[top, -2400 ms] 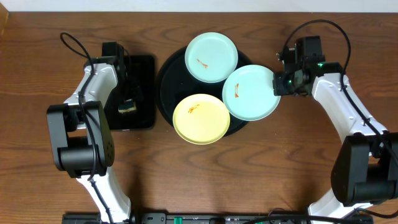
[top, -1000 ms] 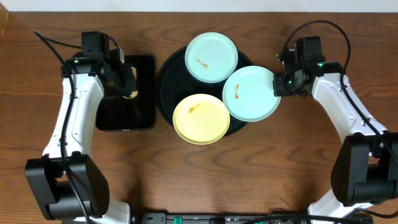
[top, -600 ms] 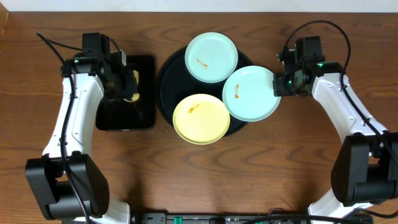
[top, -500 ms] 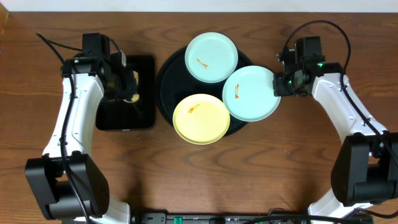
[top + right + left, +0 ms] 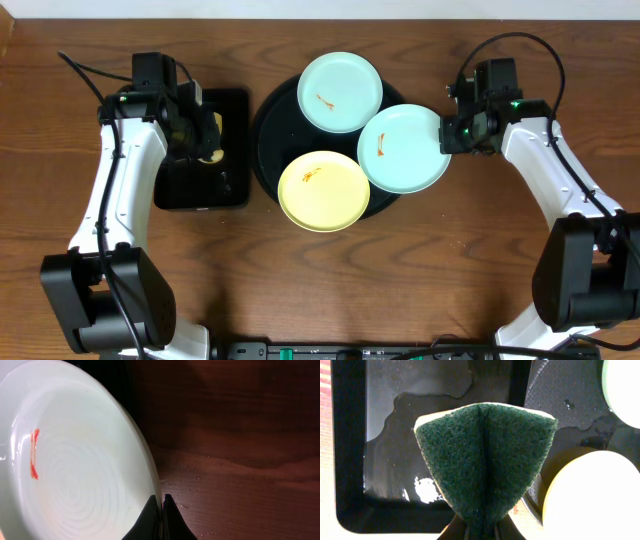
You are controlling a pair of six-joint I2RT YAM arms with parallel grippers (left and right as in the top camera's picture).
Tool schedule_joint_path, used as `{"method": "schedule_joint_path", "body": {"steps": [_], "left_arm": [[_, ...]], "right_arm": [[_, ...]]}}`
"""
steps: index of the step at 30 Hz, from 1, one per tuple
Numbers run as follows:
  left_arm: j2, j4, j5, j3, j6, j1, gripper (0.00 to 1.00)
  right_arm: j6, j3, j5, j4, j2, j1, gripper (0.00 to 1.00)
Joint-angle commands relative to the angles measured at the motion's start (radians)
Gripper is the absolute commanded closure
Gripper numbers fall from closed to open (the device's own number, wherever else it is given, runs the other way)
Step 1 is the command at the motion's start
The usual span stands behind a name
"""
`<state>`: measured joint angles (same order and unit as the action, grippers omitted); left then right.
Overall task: Clean dirty plates on tray and stack at the side
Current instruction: 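Lift the sponge with left gripper and carry it toward the plates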
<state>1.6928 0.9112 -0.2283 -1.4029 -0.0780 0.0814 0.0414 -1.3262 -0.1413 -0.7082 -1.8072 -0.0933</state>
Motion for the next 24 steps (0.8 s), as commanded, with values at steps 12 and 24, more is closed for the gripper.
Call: {"method": "schedule_joint_path", "body": {"steps": [12,24], "left_arm": [[-0.012,-0.073,-0.005,0.006,-0.115,-0.037,0.93],[-0.066,-0.254,0.114,0.006,-0.123,-0.308,0.93]], "right_arm": [[0.099,0.003,-0.005,0.015,-0.007,-0.013,0.99],[0.054,0.003,-0.005,-0.051,-0.007,-0.012,0.99]]}}
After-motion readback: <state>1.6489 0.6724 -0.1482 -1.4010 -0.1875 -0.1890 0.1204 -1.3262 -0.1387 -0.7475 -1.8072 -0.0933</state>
